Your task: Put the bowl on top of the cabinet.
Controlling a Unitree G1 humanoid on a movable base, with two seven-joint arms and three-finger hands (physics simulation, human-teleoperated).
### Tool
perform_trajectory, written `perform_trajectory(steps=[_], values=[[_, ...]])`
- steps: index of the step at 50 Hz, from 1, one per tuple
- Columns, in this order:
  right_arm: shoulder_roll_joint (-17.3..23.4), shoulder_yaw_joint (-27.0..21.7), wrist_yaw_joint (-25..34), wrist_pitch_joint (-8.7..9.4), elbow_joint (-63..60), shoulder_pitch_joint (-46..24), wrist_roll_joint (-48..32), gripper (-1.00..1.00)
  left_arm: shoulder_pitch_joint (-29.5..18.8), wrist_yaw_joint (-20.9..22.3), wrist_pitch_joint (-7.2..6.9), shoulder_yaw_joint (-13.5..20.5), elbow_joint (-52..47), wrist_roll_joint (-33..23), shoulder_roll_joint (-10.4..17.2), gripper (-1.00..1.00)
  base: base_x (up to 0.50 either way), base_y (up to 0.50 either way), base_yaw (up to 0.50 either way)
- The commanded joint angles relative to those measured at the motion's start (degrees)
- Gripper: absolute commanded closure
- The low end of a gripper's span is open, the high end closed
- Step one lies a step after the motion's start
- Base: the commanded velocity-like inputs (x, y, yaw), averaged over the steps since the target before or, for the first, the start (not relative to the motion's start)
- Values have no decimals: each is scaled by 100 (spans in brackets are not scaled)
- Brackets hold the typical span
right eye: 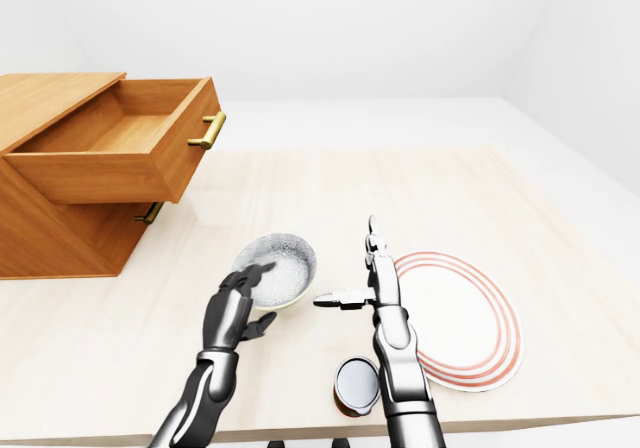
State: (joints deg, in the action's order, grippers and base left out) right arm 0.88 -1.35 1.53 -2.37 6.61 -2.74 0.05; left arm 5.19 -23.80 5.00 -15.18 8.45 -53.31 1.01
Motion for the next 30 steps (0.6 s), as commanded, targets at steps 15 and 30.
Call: perform_trajectory(steps=[15,30], values=[[15,-38,5,-26,-12,1,52,-100,137,-95,0,-67,43,-212,51,80,0,0,0],[5,-19,9,-13,-45,14,46,-100,174,419,0,-19,-630,203,3,84,0,0,0]])
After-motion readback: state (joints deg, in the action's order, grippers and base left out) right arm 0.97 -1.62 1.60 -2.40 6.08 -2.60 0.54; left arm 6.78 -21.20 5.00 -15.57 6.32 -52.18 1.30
